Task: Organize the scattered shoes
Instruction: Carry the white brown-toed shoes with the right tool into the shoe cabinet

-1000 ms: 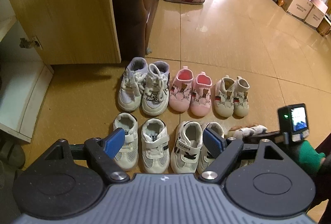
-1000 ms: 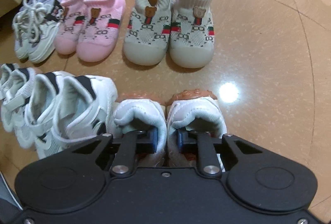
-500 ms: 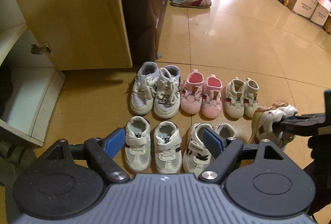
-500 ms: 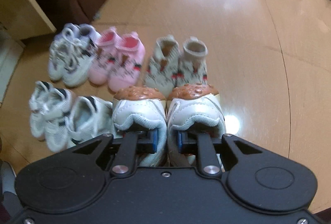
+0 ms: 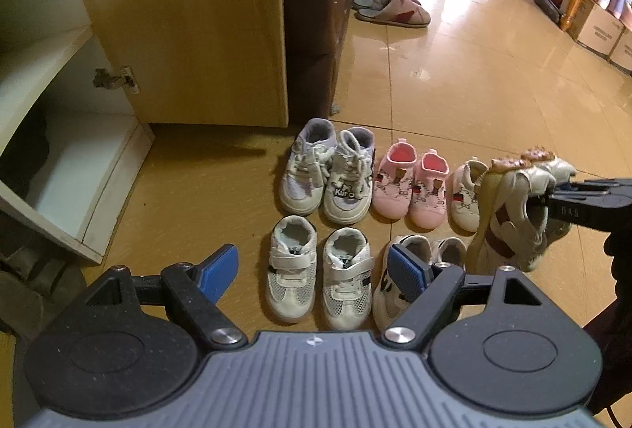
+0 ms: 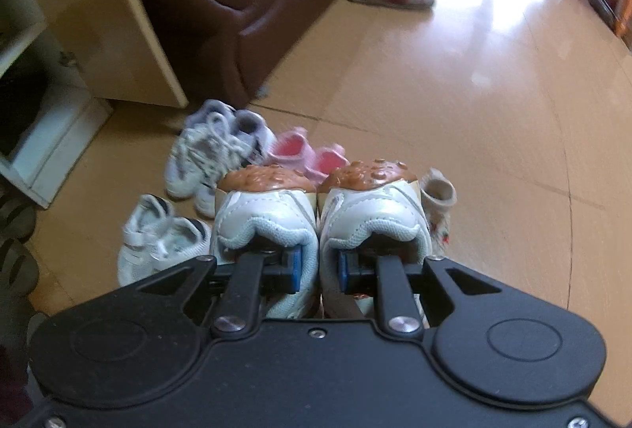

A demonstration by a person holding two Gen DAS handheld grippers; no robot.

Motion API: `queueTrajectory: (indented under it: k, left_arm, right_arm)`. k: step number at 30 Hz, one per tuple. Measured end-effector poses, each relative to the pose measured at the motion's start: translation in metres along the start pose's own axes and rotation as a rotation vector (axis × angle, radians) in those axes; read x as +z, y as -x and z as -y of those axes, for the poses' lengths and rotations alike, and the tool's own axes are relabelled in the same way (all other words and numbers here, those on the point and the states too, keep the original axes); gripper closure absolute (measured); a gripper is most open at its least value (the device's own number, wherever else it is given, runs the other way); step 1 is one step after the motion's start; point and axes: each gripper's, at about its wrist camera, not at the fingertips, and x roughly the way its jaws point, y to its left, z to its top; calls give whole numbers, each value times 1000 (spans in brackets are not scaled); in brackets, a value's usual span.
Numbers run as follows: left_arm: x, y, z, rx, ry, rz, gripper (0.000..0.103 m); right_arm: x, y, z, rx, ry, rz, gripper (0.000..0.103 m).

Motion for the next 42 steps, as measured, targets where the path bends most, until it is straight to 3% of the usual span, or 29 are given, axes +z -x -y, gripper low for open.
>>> queueTrajectory:
  k: [8, 20, 30, 39, 42]
  left_arm:
    - [-11, 7, -21, 55, 4, 41, 20]
    - [-25, 33, -97, 177, 227, 127, 20]
    - [-26, 58, -158, 290, 331, 223, 20]
    - [-19, 70, -217, 416, 527, 281, 20]
    - [-21, 75, -229, 426, 591, 290, 20]
  right_arm:
    - [35, 3, -51, 97, 111, 43, 86]
    - [88, -12, -158, 262, 329, 70, 86]
    - [130, -58, -250, 378, 477, 62, 86]
    - [154, -115, -334, 485, 573, 30, 86]
    - [161, -132, -354, 519, 582, 24, 86]
